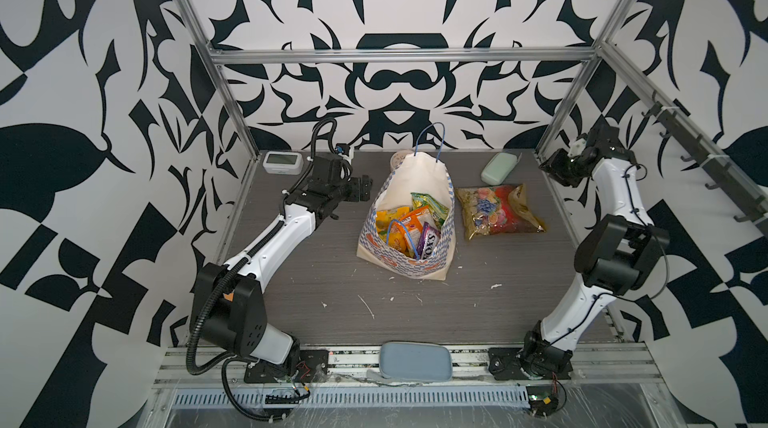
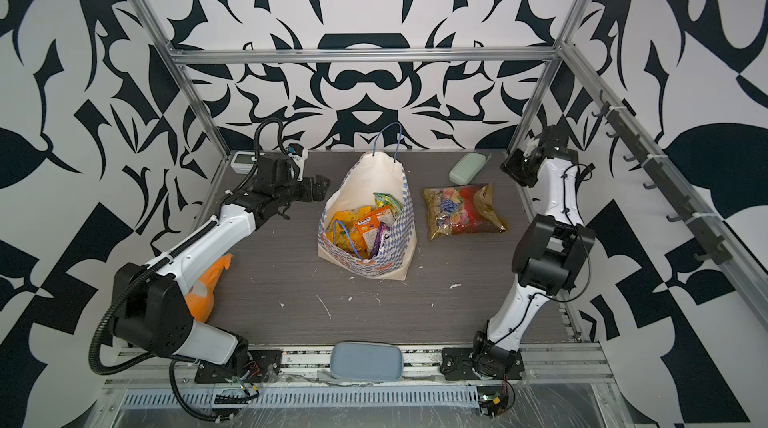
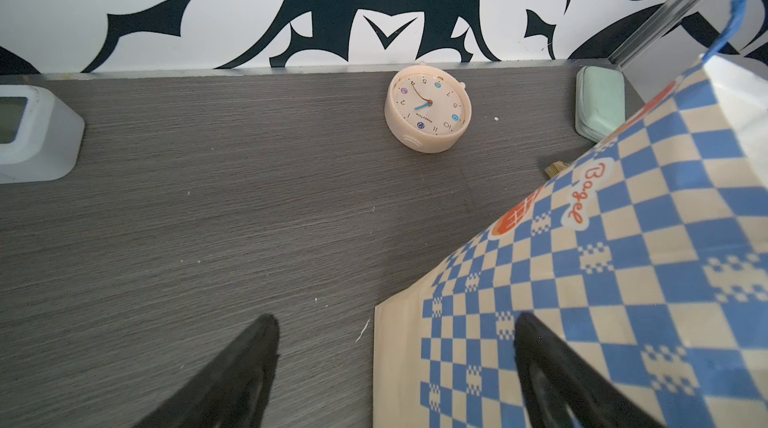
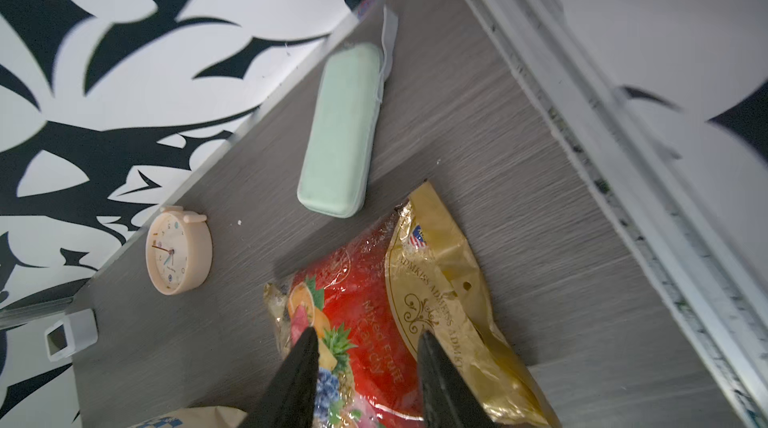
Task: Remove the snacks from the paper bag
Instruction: 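Lower the red packet onto the table beside the bag and release it, then raise the right gripper toward the bag while the left gripper moves over it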
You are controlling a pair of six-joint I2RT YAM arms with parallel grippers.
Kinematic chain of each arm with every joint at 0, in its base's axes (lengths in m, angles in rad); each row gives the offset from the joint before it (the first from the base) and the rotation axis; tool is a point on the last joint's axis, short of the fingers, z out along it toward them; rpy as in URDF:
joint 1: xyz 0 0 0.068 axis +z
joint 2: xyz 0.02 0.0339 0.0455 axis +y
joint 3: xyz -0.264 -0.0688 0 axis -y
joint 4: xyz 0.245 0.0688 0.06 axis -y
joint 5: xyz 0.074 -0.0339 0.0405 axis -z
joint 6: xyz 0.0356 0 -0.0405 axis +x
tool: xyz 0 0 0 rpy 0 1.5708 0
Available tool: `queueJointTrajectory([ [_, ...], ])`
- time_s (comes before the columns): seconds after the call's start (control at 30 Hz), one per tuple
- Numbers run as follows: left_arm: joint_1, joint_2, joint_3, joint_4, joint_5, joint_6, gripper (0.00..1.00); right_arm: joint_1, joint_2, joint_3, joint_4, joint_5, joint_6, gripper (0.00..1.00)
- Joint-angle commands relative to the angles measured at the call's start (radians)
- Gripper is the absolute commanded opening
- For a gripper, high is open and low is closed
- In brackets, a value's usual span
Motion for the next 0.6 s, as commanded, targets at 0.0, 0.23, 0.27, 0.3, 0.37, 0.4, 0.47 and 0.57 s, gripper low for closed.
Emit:
queueJointTrajectory([
  [0.0, 0.002, -0.003, 0.011, 0.016, 0.005, -0.022, 0.91, 0.08, -0.091, 0.021, -0.061, 0.07, -0.035, 0.44],
  [0.23, 0.003, -0.07, 0.015, 0.044, 0.015, 0.039, 0.91, 0.255, -0.18, -0.347, 0.224, -0.154, 0.076, 0.37],
  [0.27, 0.003, -0.077, 0.038, 0.032, 0.018, 0.05, 0.91, 0.258, -0.182, -0.403, 0.276, -0.189, 0.092, 0.36],
  [0.3, 0.002, -0.078, 0.071, 0.015, 0.037, 0.063, 0.91, 0.258, -0.182, -0.452, 0.322, -0.213, 0.106, 0.36],
  [0.37, 0.002, -0.072, 0.138, -0.021, 0.091, 0.087, 0.91, 0.258, -0.168, -0.502, 0.335, -0.189, 0.102, 0.35],
  [0.4, 0.003, -0.065, 0.177, -0.041, 0.124, 0.094, 0.91, 0.258, -0.158, -0.517, 0.326, -0.154, 0.09, 0.35],
  [0.47, 0.002, -0.038, 0.248, -0.084, 0.195, 0.107, 0.92, 0.255, -0.145, -0.552, 0.323, -0.061, 0.079, 0.35],
  [0.57, -0.019, -0.001, 0.323, -0.172, 0.238, 0.155, 0.93, 0.234, -0.112, -0.578, 0.313, -0.033, 0.073, 0.35],
])
